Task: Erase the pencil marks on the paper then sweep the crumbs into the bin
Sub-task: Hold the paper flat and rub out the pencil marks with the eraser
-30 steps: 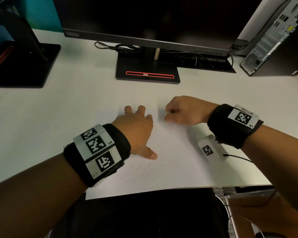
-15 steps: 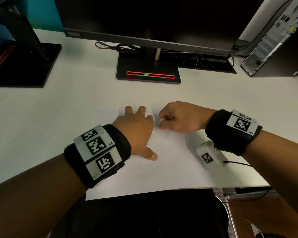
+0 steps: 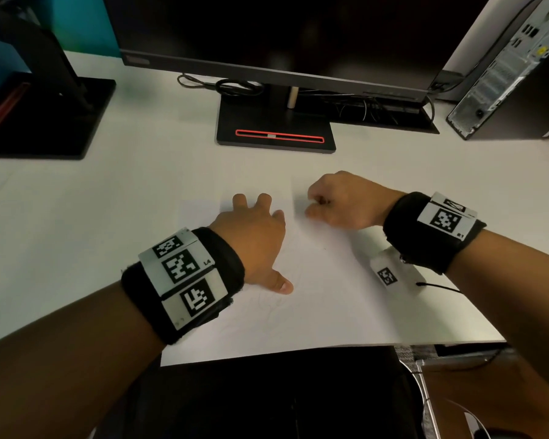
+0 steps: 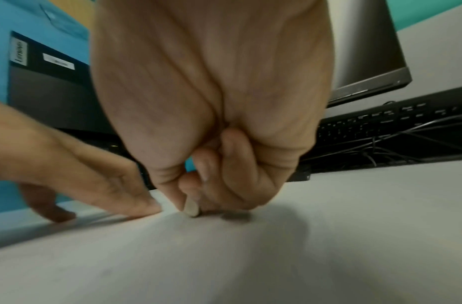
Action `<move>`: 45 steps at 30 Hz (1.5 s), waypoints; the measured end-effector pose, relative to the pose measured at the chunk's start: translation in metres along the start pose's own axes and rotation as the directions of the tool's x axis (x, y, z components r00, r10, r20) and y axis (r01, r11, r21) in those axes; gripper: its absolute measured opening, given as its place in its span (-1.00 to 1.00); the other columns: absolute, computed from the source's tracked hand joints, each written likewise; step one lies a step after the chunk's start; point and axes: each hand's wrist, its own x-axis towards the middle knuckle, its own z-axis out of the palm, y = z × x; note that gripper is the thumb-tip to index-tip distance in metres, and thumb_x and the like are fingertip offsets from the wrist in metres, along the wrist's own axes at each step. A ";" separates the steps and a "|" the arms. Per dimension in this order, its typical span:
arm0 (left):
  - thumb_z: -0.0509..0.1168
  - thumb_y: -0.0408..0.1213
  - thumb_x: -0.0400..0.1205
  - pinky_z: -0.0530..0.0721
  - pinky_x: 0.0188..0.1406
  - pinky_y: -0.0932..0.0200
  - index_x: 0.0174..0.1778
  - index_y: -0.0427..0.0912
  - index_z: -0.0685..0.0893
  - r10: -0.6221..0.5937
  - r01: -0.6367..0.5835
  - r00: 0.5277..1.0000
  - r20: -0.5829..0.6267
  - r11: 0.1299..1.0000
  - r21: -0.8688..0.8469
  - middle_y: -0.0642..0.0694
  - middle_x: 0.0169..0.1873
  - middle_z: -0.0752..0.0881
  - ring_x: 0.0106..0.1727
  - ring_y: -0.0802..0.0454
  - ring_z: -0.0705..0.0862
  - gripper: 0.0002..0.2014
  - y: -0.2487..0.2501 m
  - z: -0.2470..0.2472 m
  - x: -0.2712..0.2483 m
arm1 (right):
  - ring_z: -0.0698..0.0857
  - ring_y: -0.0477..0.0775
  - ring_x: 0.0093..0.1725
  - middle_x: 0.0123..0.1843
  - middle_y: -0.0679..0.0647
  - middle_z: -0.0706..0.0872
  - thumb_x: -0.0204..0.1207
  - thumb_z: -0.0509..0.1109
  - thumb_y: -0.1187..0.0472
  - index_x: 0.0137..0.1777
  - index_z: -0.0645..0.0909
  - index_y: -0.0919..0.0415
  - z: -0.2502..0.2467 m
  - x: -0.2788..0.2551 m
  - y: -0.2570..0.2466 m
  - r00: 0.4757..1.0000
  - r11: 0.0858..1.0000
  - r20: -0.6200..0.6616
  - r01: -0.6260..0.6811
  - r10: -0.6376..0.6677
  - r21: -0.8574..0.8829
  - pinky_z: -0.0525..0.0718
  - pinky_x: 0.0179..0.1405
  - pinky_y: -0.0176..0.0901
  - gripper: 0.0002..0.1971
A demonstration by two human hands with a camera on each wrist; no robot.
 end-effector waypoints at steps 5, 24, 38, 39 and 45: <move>0.42 0.46 0.40 0.64 0.05 -0.10 0.69 -0.13 0.20 0.010 -0.010 1.000 0.000 1.000 -0.009 -0.18 0.54 0.22 0.52 -0.31 0.26 0.09 -0.001 -0.001 0.000 | 0.41 0.03 -0.39 -0.40 0.05 0.46 0.64 0.32 0.05 -0.31 0.46 0.34 0.002 -0.010 0.006 0.998 0.997 0.061 0.008 -0.013 0.071 0.49 -0.31 0.01 -0.61; 0.42 0.46 0.40 0.67 0.08 -0.11 0.69 -0.13 0.19 0.014 -0.014 1.000 -0.001 1.000 -0.002 -0.18 0.55 0.22 0.53 -0.31 0.25 0.10 0.000 0.000 -0.001 | 0.51 0.10 -0.32 -0.32 0.18 0.60 0.64 0.30 0.06 -0.26 0.52 0.36 0.002 -0.019 0.014 0.999 0.998 0.000 -0.046 0.046 0.044 0.54 -0.27 0.05 -0.63; 0.41 0.47 0.41 0.62 0.04 -0.07 0.71 -0.13 0.15 0.002 -0.002 1.000 0.007 1.000 0.001 -0.18 0.59 0.19 0.54 -0.32 0.23 0.11 -0.001 0.001 0.000 | 0.50 0.07 -0.34 -0.35 0.06 0.55 0.65 0.29 0.02 -0.34 0.45 0.22 0.013 -0.009 -0.006 0.997 0.999 0.065 0.032 -0.035 0.041 0.52 -0.29 -0.03 -0.63; 0.40 0.47 0.41 0.62 0.05 -0.07 0.71 -0.13 0.15 0.002 -0.002 1.000 0.007 1.000 0.005 -0.18 0.59 0.19 0.55 -0.32 0.23 0.12 -0.001 0.001 0.000 | 0.51 0.06 -0.33 -0.35 0.06 0.55 0.65 0.29 0.02 -0.34 0.46 0.22 0.013 -0.008 -0.007 0.998 0.999 0.063 0.028 -0.031 0.045 0.52 -0.28 -0.03 -0.63; 0.41 0.47 0.40 0.54 -0.08 -0.03 0.71 -0.12 0.16 0.001 -0.001 1.000 0.002 1.000 0.011 -0.16 0.56 0.21 0.52 -0.29 0.26 0.11 0.000 0.001 0.000 | 0.54 0.12 -0.28 -0.32 0.08 0.56 0.66 0.27 0.04 -0.35 0.46 0.22 0.007 -0.001 -0.005 1.000 1.000 0.018 0.004 -0.004 -0.012 0.51 -0.30 -0.03 -0.63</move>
